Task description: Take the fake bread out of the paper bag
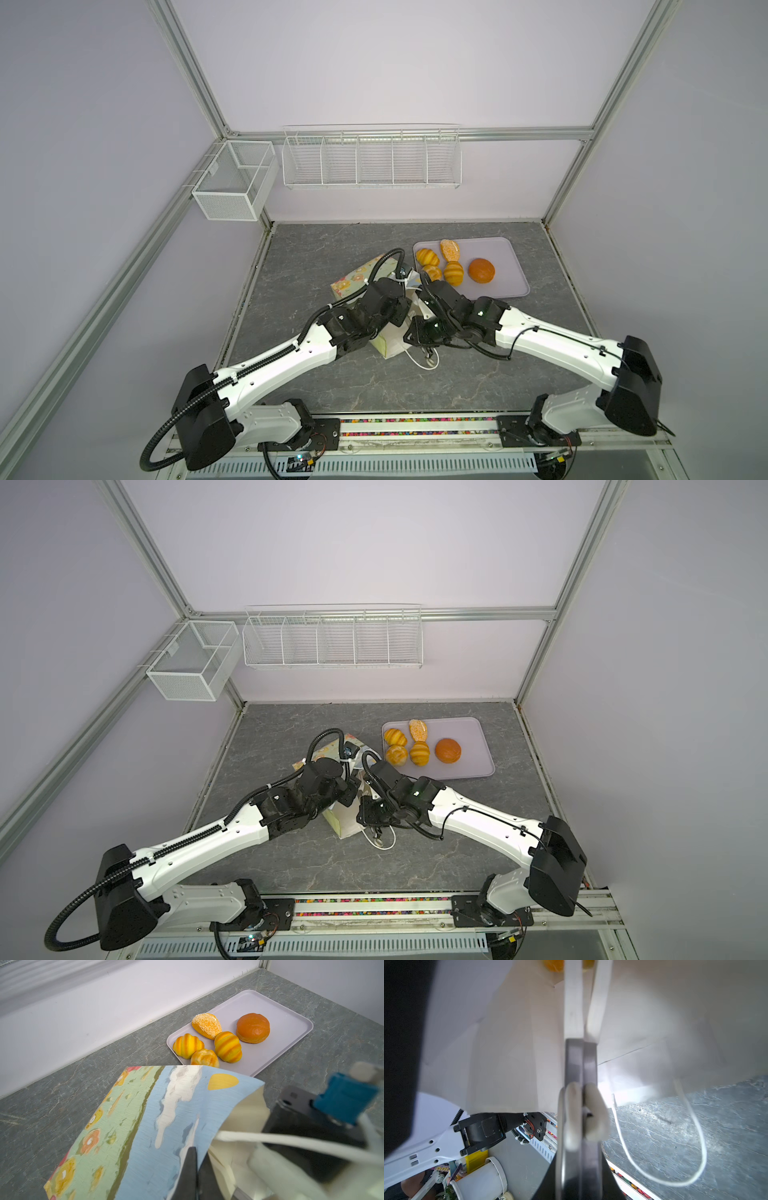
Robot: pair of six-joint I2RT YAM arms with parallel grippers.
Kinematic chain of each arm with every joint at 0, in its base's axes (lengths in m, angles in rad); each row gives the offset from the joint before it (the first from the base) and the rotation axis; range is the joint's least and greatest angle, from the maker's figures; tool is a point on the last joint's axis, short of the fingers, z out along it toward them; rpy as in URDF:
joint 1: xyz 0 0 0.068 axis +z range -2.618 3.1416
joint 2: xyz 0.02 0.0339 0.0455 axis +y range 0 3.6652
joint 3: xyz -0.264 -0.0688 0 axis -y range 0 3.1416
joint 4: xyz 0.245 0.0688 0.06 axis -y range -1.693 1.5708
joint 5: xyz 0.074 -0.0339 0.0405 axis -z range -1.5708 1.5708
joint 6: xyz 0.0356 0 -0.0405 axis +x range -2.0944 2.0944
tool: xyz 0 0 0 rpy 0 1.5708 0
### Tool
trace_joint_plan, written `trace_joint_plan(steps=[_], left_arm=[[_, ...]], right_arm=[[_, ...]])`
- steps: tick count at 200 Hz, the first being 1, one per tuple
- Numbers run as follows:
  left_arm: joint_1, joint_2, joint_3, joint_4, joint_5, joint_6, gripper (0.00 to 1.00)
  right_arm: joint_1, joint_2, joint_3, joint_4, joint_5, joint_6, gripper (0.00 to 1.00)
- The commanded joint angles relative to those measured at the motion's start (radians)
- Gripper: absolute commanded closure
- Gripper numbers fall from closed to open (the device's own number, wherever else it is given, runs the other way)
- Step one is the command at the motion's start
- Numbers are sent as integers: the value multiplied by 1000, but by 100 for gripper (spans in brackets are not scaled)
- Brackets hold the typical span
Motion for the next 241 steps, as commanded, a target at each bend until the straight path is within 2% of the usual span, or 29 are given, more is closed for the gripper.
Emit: trace_joint_plan(steps=[1,104,173,241], left_arm=[[16,16,14,-13,-25,4,100],[99,56,95,-77,-33,-60,100],[106,45,86,-109,-12,-59,100],[163,116,217,-264,-19,-141,100]], right_arm=[[-9,-54,-40,17,12,-18,93],[-6,-95,-14,-121,-23,-119,93],[15,-96,-5,-141,7,-175,93],[23,-149,3,-144,50,-192,93]])
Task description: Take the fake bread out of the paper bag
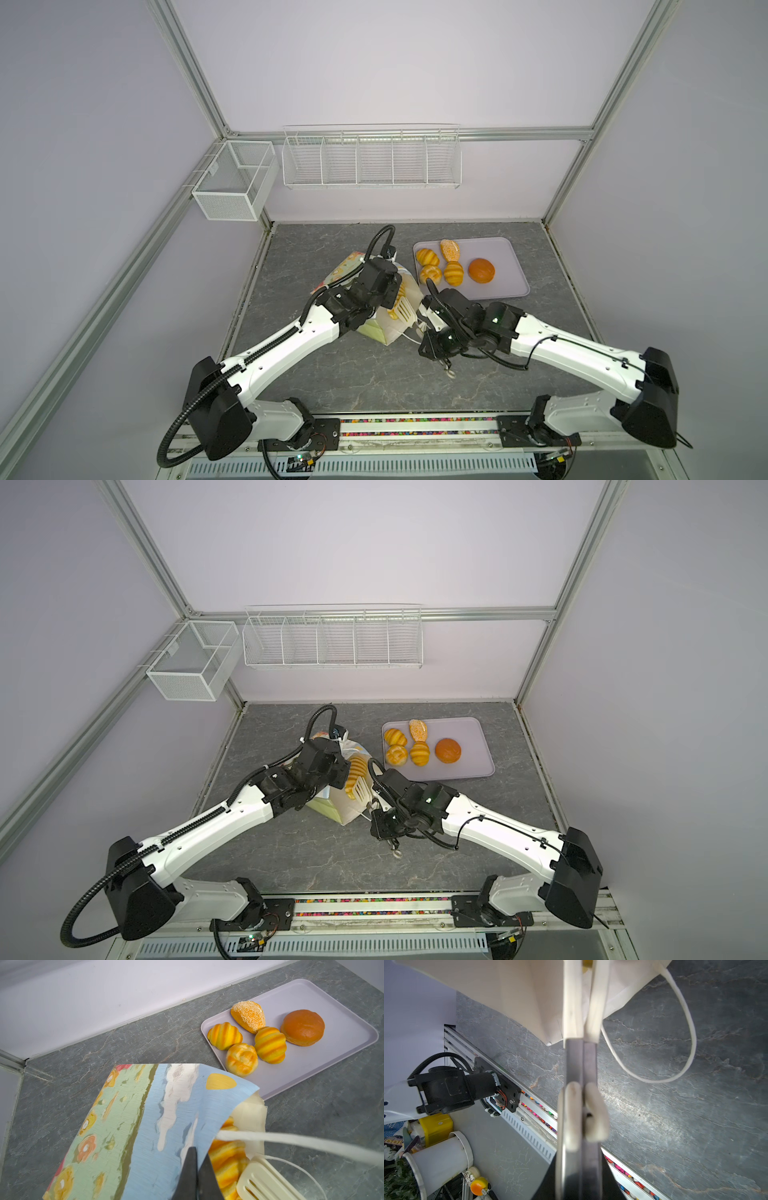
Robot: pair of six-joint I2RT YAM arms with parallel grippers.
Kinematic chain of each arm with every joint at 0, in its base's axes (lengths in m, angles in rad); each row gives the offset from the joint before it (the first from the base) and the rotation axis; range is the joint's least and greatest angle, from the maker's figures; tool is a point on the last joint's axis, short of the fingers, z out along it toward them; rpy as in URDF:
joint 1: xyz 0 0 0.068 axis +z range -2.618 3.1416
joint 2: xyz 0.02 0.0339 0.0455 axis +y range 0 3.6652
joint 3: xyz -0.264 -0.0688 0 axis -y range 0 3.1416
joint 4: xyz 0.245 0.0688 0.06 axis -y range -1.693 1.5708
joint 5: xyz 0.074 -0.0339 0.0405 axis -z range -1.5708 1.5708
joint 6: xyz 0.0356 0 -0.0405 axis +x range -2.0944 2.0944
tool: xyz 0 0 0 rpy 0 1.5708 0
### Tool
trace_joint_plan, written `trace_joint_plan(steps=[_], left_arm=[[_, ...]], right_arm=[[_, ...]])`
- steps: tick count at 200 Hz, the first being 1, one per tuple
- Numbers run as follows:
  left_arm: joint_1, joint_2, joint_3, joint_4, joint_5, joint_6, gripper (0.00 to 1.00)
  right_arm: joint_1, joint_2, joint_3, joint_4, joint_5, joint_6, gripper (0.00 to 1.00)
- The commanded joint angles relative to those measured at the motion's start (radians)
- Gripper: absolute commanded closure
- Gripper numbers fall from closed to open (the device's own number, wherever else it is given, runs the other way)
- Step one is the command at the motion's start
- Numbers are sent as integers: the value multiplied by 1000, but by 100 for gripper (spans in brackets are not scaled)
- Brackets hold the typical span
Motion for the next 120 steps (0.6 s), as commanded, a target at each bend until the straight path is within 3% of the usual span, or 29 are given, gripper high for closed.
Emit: trace_joint_plan(steps=[1,120], left_arm=[[26,22,52,-76,1,-47,100],[114,162,213,-156,83,-163,100]], right_arm=[[3,-47,30,18,27,-26,93],[2,-154,13,29,71,-51,93]])
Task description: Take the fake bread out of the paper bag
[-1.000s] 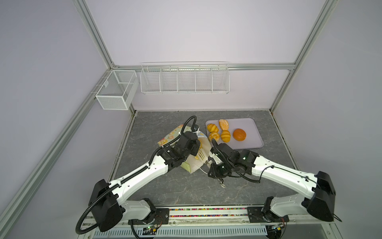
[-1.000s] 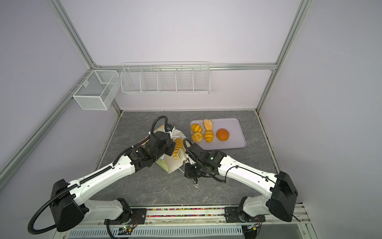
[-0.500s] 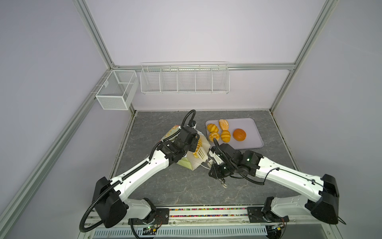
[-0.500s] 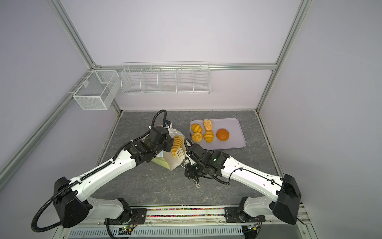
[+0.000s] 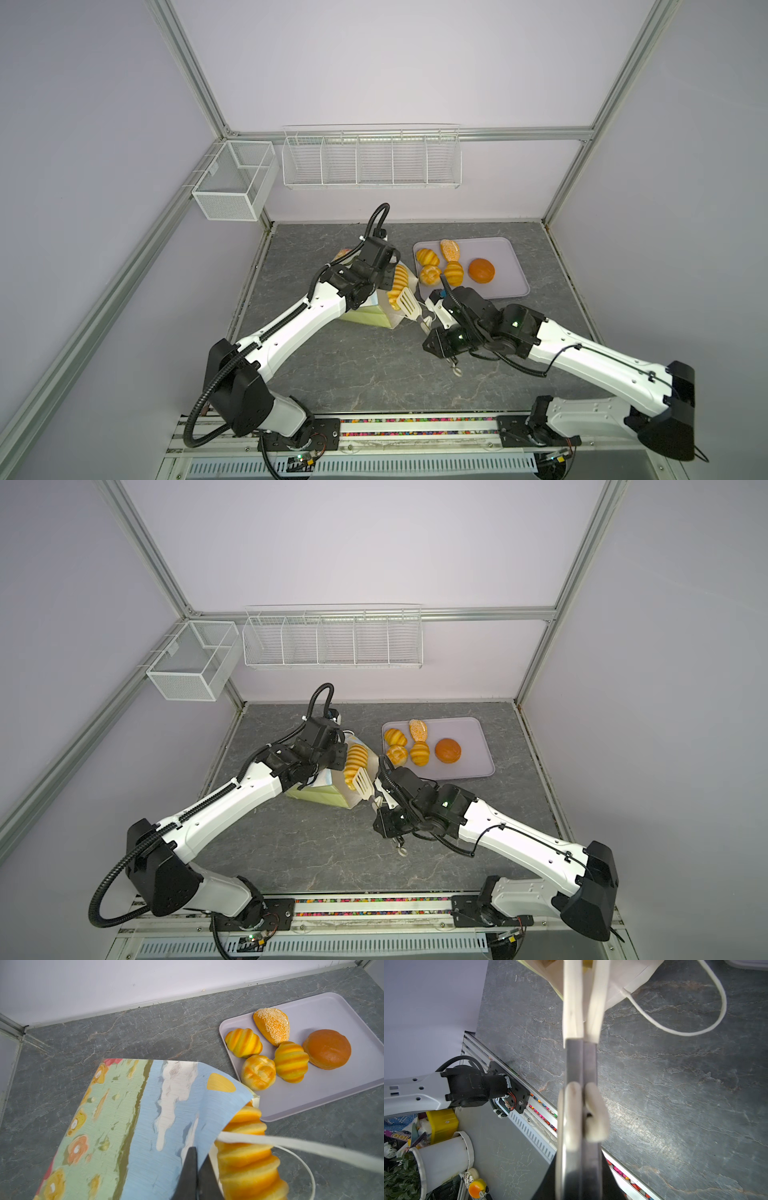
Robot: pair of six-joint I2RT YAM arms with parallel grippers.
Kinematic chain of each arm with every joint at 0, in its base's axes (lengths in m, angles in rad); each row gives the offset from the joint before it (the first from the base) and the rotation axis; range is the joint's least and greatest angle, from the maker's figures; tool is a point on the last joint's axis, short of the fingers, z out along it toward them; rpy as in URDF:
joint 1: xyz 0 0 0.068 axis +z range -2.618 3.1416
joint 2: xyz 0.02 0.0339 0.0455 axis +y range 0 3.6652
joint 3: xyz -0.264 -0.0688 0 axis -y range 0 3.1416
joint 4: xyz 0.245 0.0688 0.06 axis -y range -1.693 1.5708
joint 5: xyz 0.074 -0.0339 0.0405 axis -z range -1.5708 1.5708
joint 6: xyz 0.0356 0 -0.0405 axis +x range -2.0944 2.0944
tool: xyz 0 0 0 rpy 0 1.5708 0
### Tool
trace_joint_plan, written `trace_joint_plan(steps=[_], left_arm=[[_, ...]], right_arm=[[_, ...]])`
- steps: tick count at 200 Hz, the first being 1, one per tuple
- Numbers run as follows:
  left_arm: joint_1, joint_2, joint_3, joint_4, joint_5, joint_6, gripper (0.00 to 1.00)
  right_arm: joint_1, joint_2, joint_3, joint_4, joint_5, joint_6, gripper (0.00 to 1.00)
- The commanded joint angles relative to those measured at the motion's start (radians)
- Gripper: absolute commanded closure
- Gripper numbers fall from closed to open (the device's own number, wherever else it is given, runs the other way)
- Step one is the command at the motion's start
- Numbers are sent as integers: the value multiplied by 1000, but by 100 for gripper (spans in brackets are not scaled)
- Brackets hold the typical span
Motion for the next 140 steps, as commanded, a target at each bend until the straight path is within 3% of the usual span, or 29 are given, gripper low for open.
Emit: trace_joint_plan(steps=[1,57,140], left_arm=[[11,21,41,-45,30,-46,100],[27,86,126,-94,64,-69,100],[44,191,261,-108,162,-99,100]], right_arm=[[1,-53,13,33,43,-22,93],[-27,-132,-18,45,128,-30,93],[-132,-133,-42,36,108,-101,93]])
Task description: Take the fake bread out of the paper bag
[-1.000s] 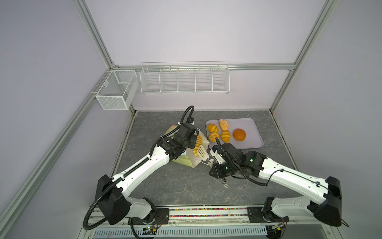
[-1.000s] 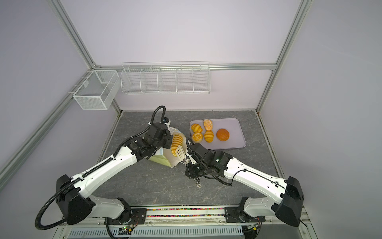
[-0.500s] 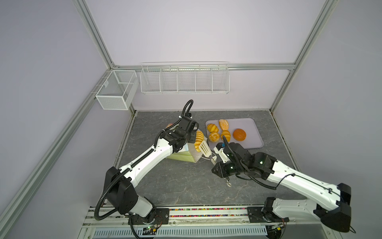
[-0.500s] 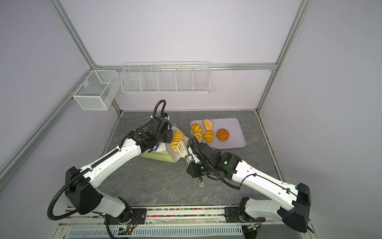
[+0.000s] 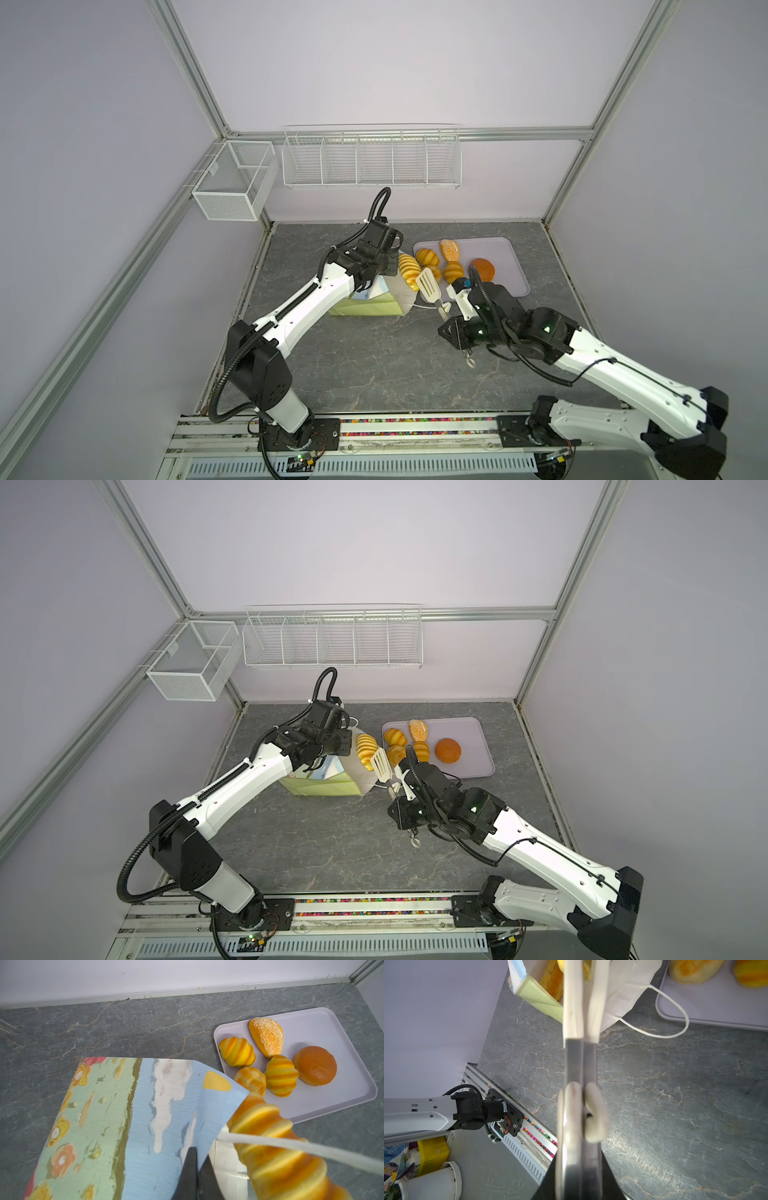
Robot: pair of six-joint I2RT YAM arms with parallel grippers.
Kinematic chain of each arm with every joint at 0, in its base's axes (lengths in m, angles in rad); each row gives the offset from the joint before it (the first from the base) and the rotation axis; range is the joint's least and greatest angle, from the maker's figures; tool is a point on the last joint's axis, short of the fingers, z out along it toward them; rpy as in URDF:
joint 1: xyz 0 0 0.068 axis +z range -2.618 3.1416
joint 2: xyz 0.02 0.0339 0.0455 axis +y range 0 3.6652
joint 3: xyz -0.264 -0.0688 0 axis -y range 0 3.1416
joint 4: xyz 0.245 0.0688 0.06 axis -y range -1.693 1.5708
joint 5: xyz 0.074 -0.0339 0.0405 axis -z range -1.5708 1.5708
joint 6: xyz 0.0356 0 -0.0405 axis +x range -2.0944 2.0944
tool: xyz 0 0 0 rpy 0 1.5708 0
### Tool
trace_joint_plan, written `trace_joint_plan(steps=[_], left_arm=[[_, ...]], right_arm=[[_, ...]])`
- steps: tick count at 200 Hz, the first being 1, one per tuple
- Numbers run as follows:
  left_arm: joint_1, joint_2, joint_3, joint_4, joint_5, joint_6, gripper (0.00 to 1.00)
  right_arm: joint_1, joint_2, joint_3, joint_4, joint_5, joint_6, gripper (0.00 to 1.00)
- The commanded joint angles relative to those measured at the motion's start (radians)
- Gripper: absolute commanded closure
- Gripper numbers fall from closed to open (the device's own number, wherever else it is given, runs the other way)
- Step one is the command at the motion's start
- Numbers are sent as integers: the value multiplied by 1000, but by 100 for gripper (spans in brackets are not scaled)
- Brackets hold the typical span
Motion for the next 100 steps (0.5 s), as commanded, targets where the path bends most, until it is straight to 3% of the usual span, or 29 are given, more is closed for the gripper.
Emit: trace_joint_plan(steps=[1,48,100], left_arm=[[4,34,56,-31,62,-35,100],[4,58,94,-58,97,-19,100],[4,6,-23,-19,208,85,100]], right_arm=[[-44,7,-14,40,3,-61,93],[-61,120,10,53,-107,-108,93],[-23,225,-25,57,-138,-117,93]])
